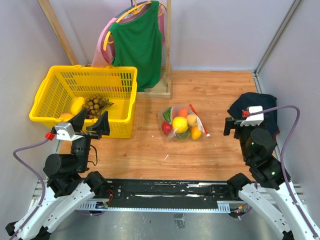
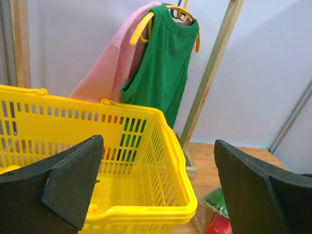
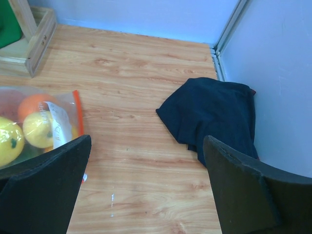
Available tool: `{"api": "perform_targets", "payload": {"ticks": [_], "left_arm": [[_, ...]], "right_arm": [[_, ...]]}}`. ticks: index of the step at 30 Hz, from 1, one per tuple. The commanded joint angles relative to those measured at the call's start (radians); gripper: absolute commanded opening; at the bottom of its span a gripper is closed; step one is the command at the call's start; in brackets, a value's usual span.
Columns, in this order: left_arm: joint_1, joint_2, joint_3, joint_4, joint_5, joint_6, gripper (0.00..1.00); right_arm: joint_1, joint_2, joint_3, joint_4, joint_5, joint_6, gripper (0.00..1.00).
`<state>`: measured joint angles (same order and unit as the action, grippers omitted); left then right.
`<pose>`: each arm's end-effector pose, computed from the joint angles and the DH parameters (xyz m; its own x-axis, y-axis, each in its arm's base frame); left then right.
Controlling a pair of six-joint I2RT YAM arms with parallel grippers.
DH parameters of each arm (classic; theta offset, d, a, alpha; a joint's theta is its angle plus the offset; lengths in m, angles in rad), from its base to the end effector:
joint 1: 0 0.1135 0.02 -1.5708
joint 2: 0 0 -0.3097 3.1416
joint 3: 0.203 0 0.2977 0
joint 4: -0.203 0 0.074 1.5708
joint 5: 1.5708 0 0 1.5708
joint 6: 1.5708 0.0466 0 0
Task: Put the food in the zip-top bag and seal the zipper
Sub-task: Reset both arms
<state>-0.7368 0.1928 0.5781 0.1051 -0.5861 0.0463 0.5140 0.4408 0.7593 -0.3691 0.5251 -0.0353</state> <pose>0.0641 -0.0234 0.3912 0.3576 -0.2724 -0.8933 0.1821 0.9585 -0.2194 0.1092 0.0348 0.3882 -0.0444 -0.0601 -0.9972 0.0090 0.9981 -0.0606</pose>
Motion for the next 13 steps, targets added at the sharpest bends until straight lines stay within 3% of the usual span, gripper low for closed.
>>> {"api": "perform_targets", "payload": {"ticks": [1,13], "left_arm": [[0.004,-0.031,-0.029,0.059,-0.047,0.028,0.99],[0.044,0.021,-0.043,0.053,-0.013,0.024,0.99]], "right_arm": [[-0.010,-0.023,-0.025,0.091,0.057,-0.036,0.98],[-0.015,-0.023,-0.033,0.104,0.025,-0.041,0.98]]}}
